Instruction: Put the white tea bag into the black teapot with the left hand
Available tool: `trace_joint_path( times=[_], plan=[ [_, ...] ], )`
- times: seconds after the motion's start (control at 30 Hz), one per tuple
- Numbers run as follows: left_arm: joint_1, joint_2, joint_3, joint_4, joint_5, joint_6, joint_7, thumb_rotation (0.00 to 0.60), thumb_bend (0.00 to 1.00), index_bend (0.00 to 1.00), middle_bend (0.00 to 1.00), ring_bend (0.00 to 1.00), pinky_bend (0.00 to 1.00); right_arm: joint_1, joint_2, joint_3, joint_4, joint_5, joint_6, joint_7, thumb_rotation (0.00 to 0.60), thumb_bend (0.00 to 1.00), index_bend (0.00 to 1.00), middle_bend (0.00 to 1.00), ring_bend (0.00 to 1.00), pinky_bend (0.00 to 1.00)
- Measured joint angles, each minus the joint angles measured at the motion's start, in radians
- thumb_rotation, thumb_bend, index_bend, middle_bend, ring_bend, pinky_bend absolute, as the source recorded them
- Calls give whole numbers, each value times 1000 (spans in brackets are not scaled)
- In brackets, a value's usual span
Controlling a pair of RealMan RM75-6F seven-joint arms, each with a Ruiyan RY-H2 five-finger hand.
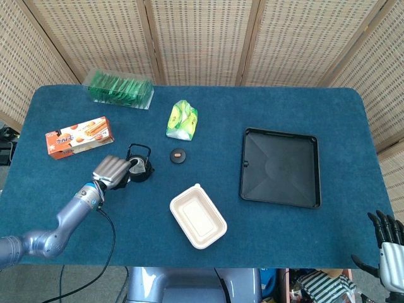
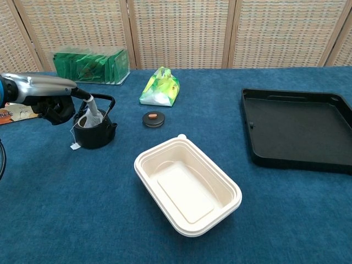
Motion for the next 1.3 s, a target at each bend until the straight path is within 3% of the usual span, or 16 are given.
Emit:
trace_joint_path(
  times=[1.3],
  plan=[
    [-63, -25, 62, 66, -134, -60, -1, 600, 1000, 233, 763, 737, 666, -13, -2, -2, -3, -1, 10, 0, 600, 16, 137, 125, 0, 51]
  ],
)
